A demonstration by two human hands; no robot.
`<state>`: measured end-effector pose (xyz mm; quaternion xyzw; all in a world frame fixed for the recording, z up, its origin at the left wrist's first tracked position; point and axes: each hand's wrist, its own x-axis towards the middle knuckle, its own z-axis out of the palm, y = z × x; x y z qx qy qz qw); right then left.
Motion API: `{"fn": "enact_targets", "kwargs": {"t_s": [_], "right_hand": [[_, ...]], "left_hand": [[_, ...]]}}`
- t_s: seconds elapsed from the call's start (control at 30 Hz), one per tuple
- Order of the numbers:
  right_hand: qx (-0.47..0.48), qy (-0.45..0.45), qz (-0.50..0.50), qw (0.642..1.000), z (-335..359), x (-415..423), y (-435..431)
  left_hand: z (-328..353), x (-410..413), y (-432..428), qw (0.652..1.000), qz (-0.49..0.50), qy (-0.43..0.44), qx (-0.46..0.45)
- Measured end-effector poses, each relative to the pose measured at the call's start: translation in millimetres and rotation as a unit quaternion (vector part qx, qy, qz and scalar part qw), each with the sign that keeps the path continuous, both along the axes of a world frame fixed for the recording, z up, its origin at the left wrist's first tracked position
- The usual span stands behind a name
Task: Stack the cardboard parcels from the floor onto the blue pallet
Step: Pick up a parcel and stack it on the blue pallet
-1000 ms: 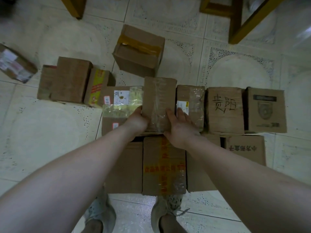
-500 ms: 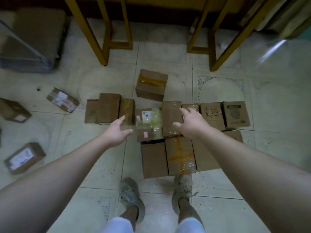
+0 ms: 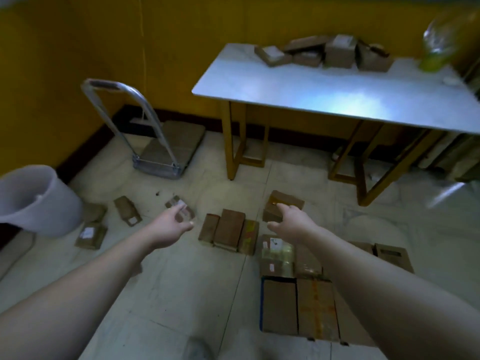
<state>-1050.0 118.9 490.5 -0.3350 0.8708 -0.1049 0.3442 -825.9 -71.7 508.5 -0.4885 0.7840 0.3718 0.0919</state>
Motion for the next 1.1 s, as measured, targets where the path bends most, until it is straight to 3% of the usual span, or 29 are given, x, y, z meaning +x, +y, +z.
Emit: {"fn": "enact_targets", "kwargs": {"t_s": [0.23, 0.6, 0.87, 1.1], "right_hand": [[-0.042, 0.033, 0.009, 0.999, 35.8, 35.5, -78.1], [-0.018, -0.015, -0.081, 0.996, 0.2, 57.1, -181.2], [0.015, -0.068, -0.162, 0.984, -78.3, -8.7, -215.9], [0.058, -0.134, -0.211, 0.966, -223.8, -53.0, -239.3]], "left_hand": [[36.8, 36.4, -73.2, 0.999, -0.003, 0.038, -0.018], [11.9, 3.1, -202.9, 0.995, -0.098, 0.013, 0.024], [-64.3, -79.2, -226.9, 0.988, -0.113, -0.049, 0.089], [-209.1, -142.6, -260.3, 0.979, -0.101, -0.116, 0.130]]}}
